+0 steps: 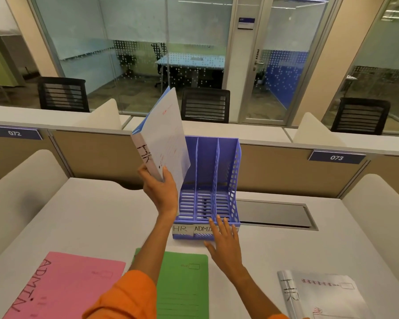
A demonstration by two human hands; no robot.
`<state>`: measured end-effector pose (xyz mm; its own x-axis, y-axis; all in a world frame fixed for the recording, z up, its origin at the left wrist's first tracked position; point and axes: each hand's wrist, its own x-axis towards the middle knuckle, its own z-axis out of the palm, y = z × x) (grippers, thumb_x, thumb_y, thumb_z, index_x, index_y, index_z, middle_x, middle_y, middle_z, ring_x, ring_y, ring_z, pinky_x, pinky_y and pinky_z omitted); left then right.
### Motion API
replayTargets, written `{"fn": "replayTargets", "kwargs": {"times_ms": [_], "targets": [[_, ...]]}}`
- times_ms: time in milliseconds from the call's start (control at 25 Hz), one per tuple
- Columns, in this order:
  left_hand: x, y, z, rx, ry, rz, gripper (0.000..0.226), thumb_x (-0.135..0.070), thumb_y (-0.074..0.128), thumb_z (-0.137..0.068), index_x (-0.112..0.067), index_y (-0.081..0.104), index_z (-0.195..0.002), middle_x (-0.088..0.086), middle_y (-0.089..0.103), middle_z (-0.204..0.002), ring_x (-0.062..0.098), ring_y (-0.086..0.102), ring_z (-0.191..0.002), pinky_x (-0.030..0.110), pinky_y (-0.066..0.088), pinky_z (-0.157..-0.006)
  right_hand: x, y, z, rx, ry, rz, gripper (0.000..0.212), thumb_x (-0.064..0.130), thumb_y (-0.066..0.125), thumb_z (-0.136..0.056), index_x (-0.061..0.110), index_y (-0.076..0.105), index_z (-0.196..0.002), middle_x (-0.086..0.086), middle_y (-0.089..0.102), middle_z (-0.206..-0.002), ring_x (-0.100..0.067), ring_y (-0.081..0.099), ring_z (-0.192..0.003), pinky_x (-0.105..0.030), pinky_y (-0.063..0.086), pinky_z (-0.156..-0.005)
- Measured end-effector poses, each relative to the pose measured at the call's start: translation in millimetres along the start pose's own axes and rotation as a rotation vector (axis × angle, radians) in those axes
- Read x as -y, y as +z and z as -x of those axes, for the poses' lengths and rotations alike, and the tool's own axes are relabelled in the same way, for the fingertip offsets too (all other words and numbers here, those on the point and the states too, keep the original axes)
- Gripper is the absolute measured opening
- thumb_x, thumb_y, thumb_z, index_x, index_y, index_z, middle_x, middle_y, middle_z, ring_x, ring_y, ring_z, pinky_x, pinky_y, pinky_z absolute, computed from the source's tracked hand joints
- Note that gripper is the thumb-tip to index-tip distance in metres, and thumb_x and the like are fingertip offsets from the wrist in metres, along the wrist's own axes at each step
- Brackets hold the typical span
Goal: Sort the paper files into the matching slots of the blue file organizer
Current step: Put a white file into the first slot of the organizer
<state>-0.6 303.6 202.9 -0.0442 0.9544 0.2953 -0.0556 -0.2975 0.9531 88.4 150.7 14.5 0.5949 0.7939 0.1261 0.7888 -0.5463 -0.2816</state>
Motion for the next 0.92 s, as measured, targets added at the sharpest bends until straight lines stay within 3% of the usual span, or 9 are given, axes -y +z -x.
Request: {"fn": "replayTargets", "kwargs": {"times_ms": [120, 240, 440, 600, 760, 920], "targets": [[17.3, 10.9, 1.9, -0.007, 0.0, -0.002, 0.043, -0.02, 0.062, -0.093, -0.011, 0.037, -0.126, 0.011, 0.047, -0.14, 0.016, 0.053, -0.111, 0.023, 0.054, -0.082, -2.2, 7.4, 0.1, -0.016, 0.007, -0.002, 0.077, 0.049, 0.06, -0.084, 0.03, 0.021, -0.147, -0.004, 0.03, -0.154, -0.026, 0.019, -0.144, -0.042, 0.012, -0.114], [34.5, 16.8, 5.3, 0.015, -0.001, -0.023, 0.039, -0.019, 0.062, -0.093, -0.009, 0.04, -0.124, 0.012, 0.05, -0.139, 0.019, 0.054, -0.114, 0.0, 0.047, -0.07, -3.0, 12.1, 1.1, -0.048, 0.005, -0.011, 0.081, 0.051, 0.064, -0.08, 0.03, 0.022, -0.146, -0.005, 0.034, -0.152, -0.027, 0.024, -0.142, -0.043, 0.021, -0.112], [71.9, 18.8, 13.9, 0.063, -0.059, -0.091, 0.035, -0.02, 0.061, -0.093, -0.015, 0.041, -0.122, 0.014, 0.05, -0.141, 0.029, 0.056, -0.12, 0.031, 0.053, -0.086, -3.6, 12.3, 0.6, -0.087, 0.002, -0.007, 0.081, 0.051, 0.062, -0.082, 0.03, 0.02, -0.148, -0.004, 0.028, -0.155, -0.025, 0.018, -0.144, -0.044, 0.021, -0.114], [92.2, 19.8, 19.1, 0.117, -0.084, -0.157, 0.037, -0.014, 0.058, -0.094, -0.012, 0.041, -0.126, 0.016, 0.05, -0.138, 0.022, 0.055, -0.115, 0.029, 0.053, -0.083, -5.3, 14.9, -0.1, -0.078, 0.009, -0.004, 0.082, 0.054, 0.061, -0.082, 0.031, 0.018, -0.148, -0.003, 0.029, -0.154, -0.024, 0.017, -0.144, -0.048, 0.027, -0.114], [117.7, 17.5, 27.6, 0.14, -0.112, -0.208, 0.036, -0.013, 0.059, -0.093, -0.018, 0.041, -0.123, 0.016, 0.053, -0.134, 0.033, 0.056, -0.118, 0.048, 0.059, -0.085, -7.0, 18.3, 0.6, -0.072, 0.02, 0.01, 0.081, 0.056, 0.057, -0.083, 0.033, 0.014, -0.148, -0.001, 0.023, -0.156, -0.021, 0.011, -0.146, -0.048, 0.023, -0.114], [119.7, 18.8, 27.0, 0.145, -0.13, -0.222, 0.04, -0.013, 0.06, -0.092, -0.02, 0.039, -0.125, 0.016, 0.05, -0.136, 0.032, 0.055, -0.121, 0.046, 0.058, -0.086, -6.2, 17.9, 0.1, -0.066, 0.027, 0.02, 0.081, 0.057, 0.058, -0.082, 0.033, 0.016, -0.148, -0.002, 0.027, -0.155, -0.023, 0.014, -0.145, -0.048, 0.024, -0.113]]}}
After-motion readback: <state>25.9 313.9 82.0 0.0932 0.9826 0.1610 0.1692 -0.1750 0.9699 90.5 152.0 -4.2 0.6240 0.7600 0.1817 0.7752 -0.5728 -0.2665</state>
